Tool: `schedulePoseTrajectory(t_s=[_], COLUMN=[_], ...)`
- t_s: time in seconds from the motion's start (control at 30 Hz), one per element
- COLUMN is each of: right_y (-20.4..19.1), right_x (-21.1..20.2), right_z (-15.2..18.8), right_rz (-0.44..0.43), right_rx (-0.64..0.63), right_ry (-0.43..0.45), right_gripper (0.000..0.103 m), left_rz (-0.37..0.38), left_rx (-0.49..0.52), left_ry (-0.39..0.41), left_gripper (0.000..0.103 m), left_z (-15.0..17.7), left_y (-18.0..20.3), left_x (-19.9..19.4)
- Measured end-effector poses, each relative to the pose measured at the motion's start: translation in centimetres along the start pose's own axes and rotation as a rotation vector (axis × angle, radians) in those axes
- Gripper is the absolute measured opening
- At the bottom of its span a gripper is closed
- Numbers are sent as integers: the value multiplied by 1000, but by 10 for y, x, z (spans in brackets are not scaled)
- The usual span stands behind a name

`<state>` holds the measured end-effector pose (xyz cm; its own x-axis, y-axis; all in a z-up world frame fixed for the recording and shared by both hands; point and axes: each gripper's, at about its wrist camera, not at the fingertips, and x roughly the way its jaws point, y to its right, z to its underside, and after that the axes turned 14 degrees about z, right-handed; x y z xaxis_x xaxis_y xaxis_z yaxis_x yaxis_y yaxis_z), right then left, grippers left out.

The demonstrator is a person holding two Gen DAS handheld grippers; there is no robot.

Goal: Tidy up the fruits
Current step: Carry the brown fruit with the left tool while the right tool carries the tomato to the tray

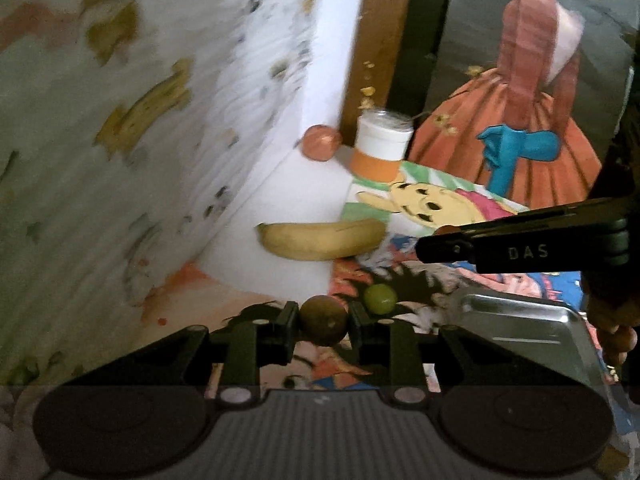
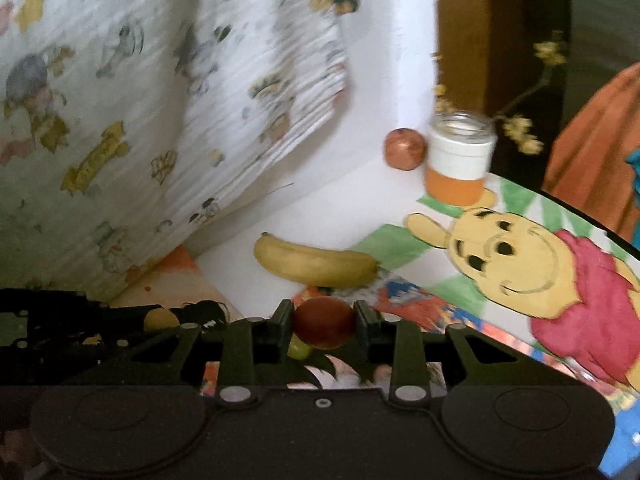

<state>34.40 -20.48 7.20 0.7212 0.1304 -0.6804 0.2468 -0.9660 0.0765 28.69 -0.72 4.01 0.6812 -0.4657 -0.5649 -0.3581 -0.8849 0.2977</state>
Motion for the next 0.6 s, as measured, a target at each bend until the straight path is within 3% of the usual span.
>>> schedulePoseTrajectory(t_s=[0.6], right_y=[78], right_x=[-73], right_z=[81], right_rz=[107], right_rx=[137], right_ry=[47], right_gripper=[34], left_rz=[90], left_rx=[92], left_ry=[-34], left_gripper=[30], left_z=[-1], left_y=[69], left_x=[-7])
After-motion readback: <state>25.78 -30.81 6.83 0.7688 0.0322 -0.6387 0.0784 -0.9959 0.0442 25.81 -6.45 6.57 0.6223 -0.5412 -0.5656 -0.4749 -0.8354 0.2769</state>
